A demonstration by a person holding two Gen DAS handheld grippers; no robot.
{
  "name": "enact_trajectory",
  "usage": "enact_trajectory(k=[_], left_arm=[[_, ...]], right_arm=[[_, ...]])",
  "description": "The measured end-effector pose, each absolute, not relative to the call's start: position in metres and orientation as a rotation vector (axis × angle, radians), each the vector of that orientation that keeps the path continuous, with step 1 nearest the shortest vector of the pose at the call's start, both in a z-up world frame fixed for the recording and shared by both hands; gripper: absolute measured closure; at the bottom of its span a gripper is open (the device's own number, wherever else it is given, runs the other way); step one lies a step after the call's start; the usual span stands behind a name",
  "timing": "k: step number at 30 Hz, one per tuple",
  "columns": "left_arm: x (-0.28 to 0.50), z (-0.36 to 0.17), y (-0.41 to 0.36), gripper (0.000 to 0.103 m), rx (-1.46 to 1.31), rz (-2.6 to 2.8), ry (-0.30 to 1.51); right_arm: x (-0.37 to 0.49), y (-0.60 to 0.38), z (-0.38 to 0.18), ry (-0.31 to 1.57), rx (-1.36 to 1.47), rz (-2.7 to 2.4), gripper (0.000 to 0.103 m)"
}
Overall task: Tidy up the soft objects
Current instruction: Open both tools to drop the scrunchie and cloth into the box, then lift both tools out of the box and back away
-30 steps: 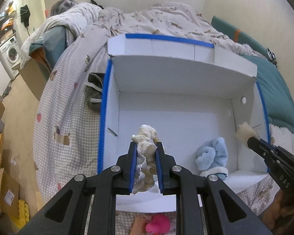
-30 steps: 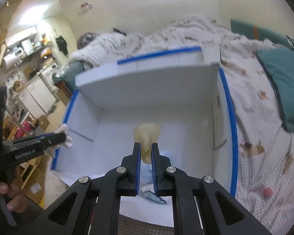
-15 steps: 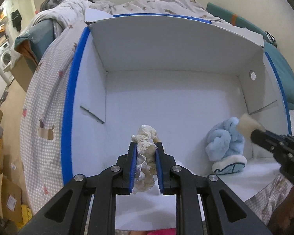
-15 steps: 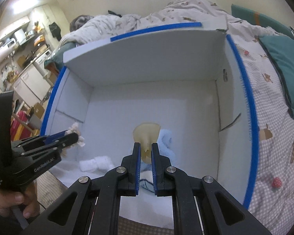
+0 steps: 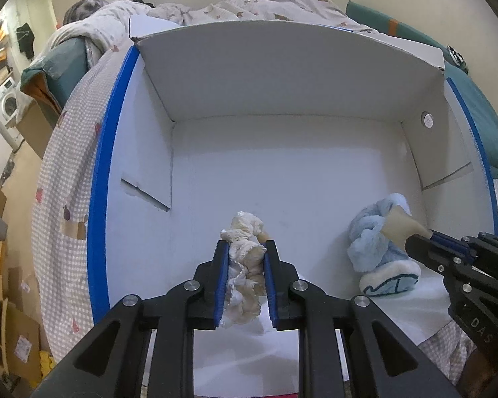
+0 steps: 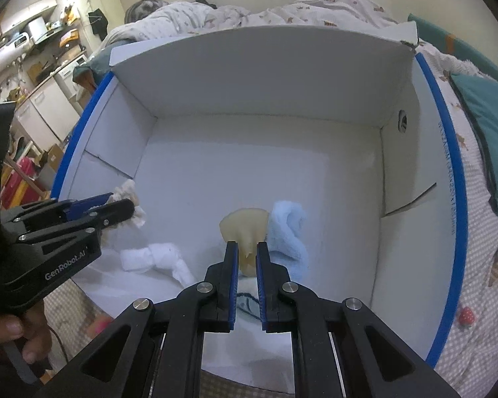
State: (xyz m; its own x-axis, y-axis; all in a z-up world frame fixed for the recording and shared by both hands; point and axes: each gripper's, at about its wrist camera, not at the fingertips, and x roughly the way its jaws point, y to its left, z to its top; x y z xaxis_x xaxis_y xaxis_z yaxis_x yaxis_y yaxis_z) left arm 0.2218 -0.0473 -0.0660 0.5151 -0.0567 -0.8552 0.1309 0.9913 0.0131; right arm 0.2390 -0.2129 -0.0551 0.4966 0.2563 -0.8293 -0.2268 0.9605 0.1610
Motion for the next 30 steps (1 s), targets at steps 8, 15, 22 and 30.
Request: enact_trajectory(k=[8,15,22,30], left_arm=[[0.222,-0.067,-0.049,0.079,0.059,-0.101,1.043],[0.220,-0.064,-0.047,0.048,0.047,-0.092,1.035],[0.220,-0.063,-0.048,0.044,0.050,-0.097,1.032],[0.221,-0.062,-0.045,0.044,0.044,-0.084,1.021]], right_arm=[[0.241,-0.215,-0.054,1.004,0.050,0.293,0.091],[0.243,-0.223,-0.056,1.024,0.111,0.301,0.084],[0.244,-0.225,-0.055,1.017,0.141,0.285,0.068],[0.243,-0.233,-0.047,0.965,0.206,0.259,0.018]])
